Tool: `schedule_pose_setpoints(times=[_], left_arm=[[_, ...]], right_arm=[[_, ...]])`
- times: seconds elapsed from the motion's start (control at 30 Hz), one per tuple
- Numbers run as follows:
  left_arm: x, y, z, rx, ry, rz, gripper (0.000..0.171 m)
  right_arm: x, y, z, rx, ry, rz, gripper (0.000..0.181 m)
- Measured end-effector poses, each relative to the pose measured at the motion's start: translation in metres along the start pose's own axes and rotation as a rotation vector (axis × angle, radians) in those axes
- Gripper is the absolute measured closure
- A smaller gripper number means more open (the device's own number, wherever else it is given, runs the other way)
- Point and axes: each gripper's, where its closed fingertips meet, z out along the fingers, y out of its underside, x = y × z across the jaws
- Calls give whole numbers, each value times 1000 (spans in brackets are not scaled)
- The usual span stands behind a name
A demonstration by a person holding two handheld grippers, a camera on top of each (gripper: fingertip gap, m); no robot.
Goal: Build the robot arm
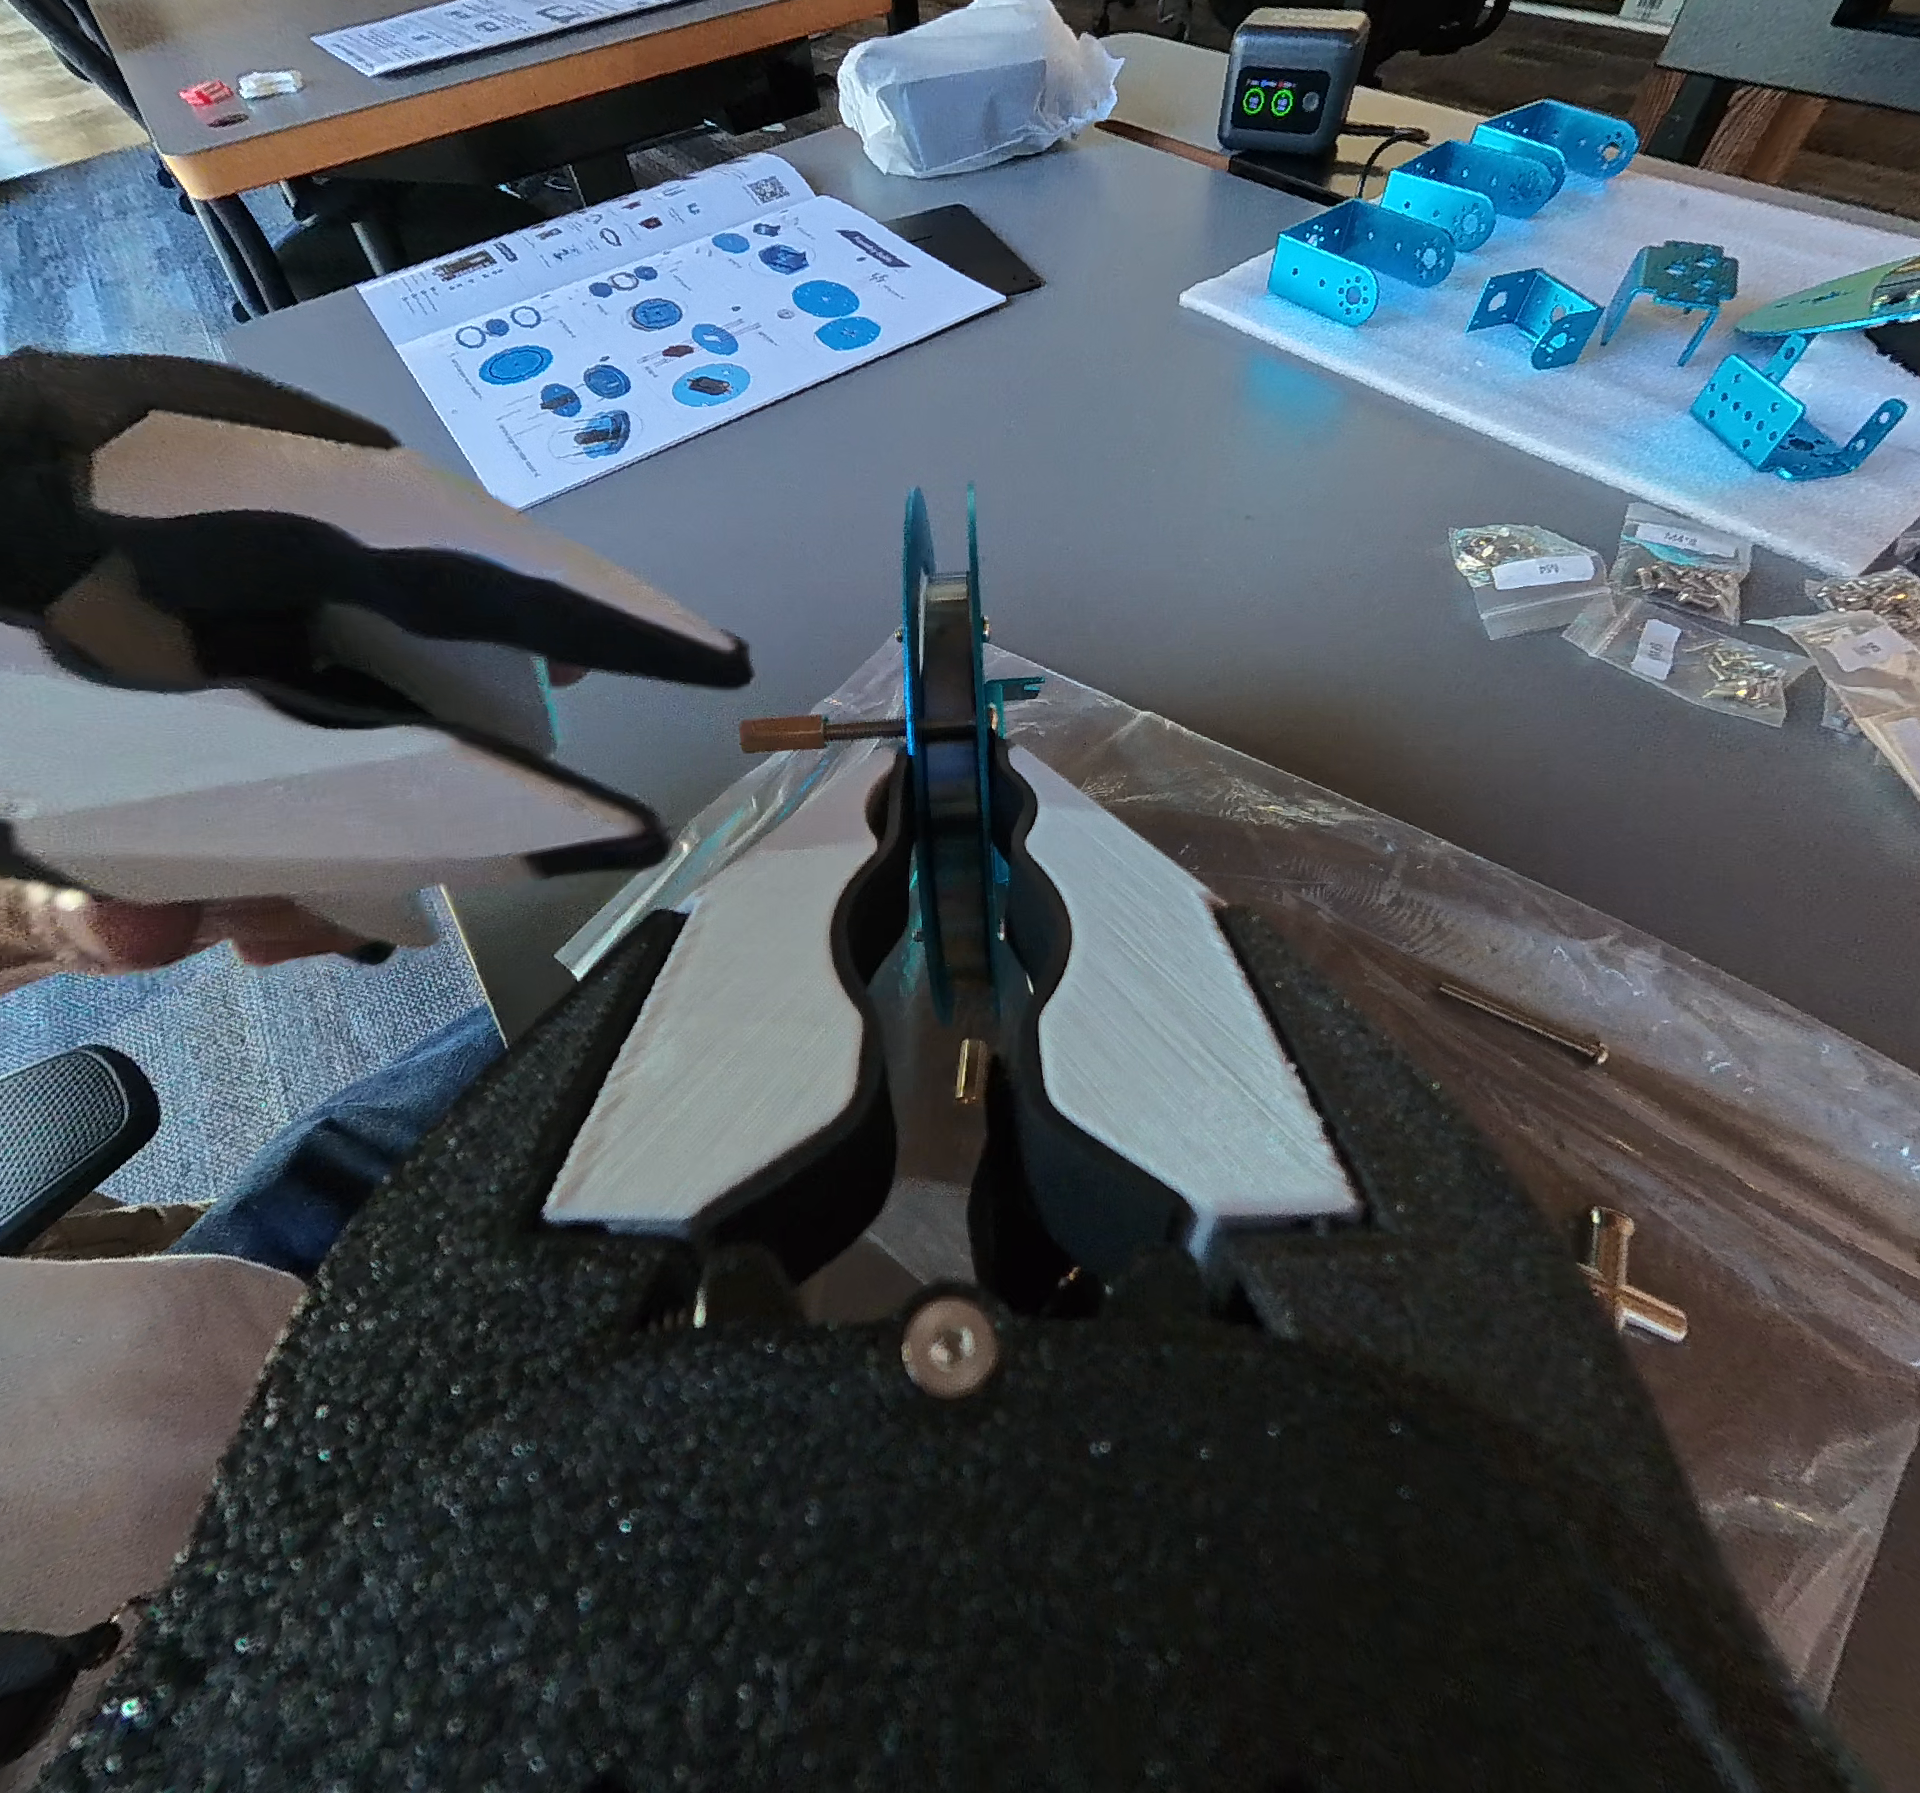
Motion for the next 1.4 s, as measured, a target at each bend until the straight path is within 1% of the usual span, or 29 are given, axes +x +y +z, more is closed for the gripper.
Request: schedule_pose_setpoints(times=[0.1, 0.2, 0.23, 0.3, 0.37, 0.4, 0.43, 0.47, 0.53, 0.6, 0.7, 0.73, 0.83, 0.9, 0.93, 1.03, 1.1, 1.17, 1.23, 1.27, 1.3, 1.4], left_arm=[[-20, 18, 2, -57, -61, -54, 145], [-14, 30, 7, -104, -21, -83, 142], [-9, 29, 8, -103, -12, -67, 143], [-6, 28, 10, -108, -38, -25, 136], [-5, 22, 8, -77, -27, -32, 134], [-3, 18, 6, -53, -12, -44, 136], [-1, 14, 5, -37, 7, -49, 145], [-2, 12, 4, -32, 0, -46, 145], [-8, 14, 2, -44, -34, -24, 145], [-16, 23, 2, -75, -51, -53, 144], [-12, 34, 5, -111, -29, -82, 143], [-9, 32, 6, -103, -26, -68, 143], [-4, 22, 7, -80, -39, -8, 134], [0, 13, 4, -47, -8, -19, 142], [-2, 13, 4, -42, -10, -31, 142], [-15, 24, 2, -76, -51, -46, 142], [-17, 30, 2, -90, -48, -73, 142], [-10, 27, 4, -85, -26, -66, 142], [-4, 17, 5, -60, -17, -26, 138], [1, 12, 4, -43, 3, -17, 143], [-1, 9, 3, -40, -4, -21, 143], [-17, 22, 4, -86, -55, -55, 142]], right_arm=[[0, 0, 0, -1, -2, 0, 168], [0, 0, 0, -2, -2, -3, 169], [0, 0, 0, -3, -2, -3, 168], [1, 0, 0, -2, -3, 5, 168], [0, 1, -1, 0, -10, 11, 168], [-1, 1, -1, 1, -8, 7, 169], [-1, 1, -1, 0, -3, 0, 168], [-1, 1, -1, -1, -2, -3, 169], [-1, 0, 0, -3, -6, 0, 169], [-1, 0, 0, -2, -8, 2, 169], [-1, 0, 1, -4, -6, -5, 169], [-2, 0, 1, -5, -6, -5, 169], [-1, 0, 0, -2, -12, 6, 169], [-1, 0, 0, -2, -8, 2, 169], [-2, 0, 0, -3, -9, 0, 169], [-2, 0, 1, -3, -9, -1, 169], [-1, 0, 1, -4, -9, -1, 169], [-2, 0, 1, -5, -7, -5, 169], [-2, 1, 1, -5, -9, -2, 169], [-2, 1, 1, -5, -9, -2, 168], [-2, 1, 1, -5, -8, -3, 169], [-2, 1, 1, -6, -9, -3, 168]])
